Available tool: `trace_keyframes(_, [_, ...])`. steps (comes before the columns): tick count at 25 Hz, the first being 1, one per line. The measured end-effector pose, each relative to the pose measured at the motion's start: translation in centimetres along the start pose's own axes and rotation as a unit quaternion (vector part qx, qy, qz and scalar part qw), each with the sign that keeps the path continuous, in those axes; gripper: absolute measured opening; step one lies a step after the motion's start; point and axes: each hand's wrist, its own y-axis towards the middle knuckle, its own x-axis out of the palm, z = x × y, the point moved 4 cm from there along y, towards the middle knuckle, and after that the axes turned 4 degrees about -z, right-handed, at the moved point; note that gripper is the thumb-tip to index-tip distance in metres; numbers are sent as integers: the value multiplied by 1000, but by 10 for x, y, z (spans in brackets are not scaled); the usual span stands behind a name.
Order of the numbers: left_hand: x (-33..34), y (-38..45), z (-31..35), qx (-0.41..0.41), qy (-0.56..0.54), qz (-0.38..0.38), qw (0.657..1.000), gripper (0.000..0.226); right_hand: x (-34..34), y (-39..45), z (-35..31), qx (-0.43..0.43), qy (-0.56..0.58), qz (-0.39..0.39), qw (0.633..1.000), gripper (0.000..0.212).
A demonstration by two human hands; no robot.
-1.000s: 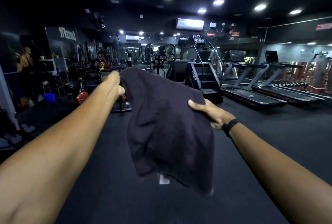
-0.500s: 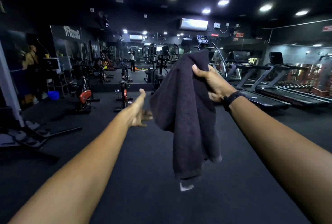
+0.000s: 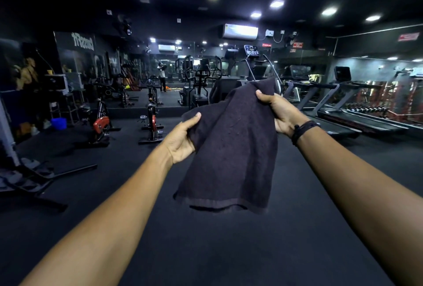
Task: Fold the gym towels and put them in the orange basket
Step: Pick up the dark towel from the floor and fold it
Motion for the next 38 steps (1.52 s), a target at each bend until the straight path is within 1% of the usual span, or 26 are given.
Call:
trace_keyframes(2, [-6,7,7,2,-21,64,998,28,-8,-2,-1,33,-69,16,997,14])
trace_keyframes(4, [-17,13,20,21,43,152,987,35,-19,-3,-3,57,-180,54,980,19])
trace_keyframes(5, [-20,15,26,27,87,185,979,38,-25,-1,-3,62,-227,82,968,26])
trace_keyframes(7, [-19,18,37,28,151,225,962,30,-35,4,1,60,-265,137,953,40])
trace_keyframes(9, [-16,17,44,6,184,242,952,34,-42,6,6,53,-257,172,950,71])
trace_keyframes(11, [-11,12,51,5,190,225,956,52,-47,9,6,36,-227,157,960,102])
trace_keyframes(12, [-10,10,54,15,196,206,959,65,-46,9,6,29,-215,125,968,114])
trace_keyframes(14, [-11,6,58,31,249,177,952,96,-41,5,4,11,-293,38,955,122])
trace_keyframes(15, [-11,5,60,31,301,163,939,98,-37,3,3,-4,-372,6,928,116])
trace_keyframes(16, [-9,4,62,28,358,144,922,87,-34,2,3,-17,-447,-8,894,104])
trace_keyframes(19, [-3,0,63,6,491,105,865,39,-30,6,4,-39,-638,-18,769,56])
trace_keyframes(20, [0,0,62,1,503,103,858,28,-28,4,6,-39,-668,-7,743,47])
trace_keyframes(21, [0,2,61,-2,503,109,857,20,-29,6,8,-41,-667,9,743,46])
trace_keyframes(22, [0,4,59,-3,494,123,861,15,-29,6,10,-30,-626,21,779,49])
trace_keyframes(24, [-4,8,60,3,465,165,869,14,-27,1,14,-4,-483,3,876,65])
trace_keyframes(25, [-7,9,62,2,461,174,870,15,-24,-2,17,2,-459,-24,888,70])
trace_keyframes(26, [-9,9,64,-5,469,167,867,14,-23,-2,18,-3,-492,-42,870,66])
trace_keyframes(27, [-11,8,66,-18,491,146,859,13,-27,2,19,-13,-554,-38,832,52])
trace_keyframes(29, [-15,6,68,-46,550,104,827,8,-30,4,16,-43,-684,9,728,27])
trace_keyframes(30, [-18,6,68,-57,571,97,813,7,-32,6,15,-60,-715,29,696,23])
trace_keyframes(31, [-22,6,69,-63,590,102,798,8,-32,6,15,-81,-710,36,699,21])
trace_keyframes(32, [-26,6,70,-64,606,114,785,10,-33,8,17,-105,-668,27,736,19])
trace_keyframes(34, [-35,7,71,-57,632,130,762,15,-26,2,19,-144,-487,1,862,16])
trace_keyframes(35, [-39,8,71,-56,645,132,750,17,-21,-2,20,-166,-420,-2,892,18])
trace_keyframes(36, [-41,10,71,-53,662,133,736,18,-17,-4,20,-199,-386,3,901,19])
trace_keyframes(38, [-40,12,69,-35,702,141,697,23,-7,-5,19,-239,-407,28,881,19])
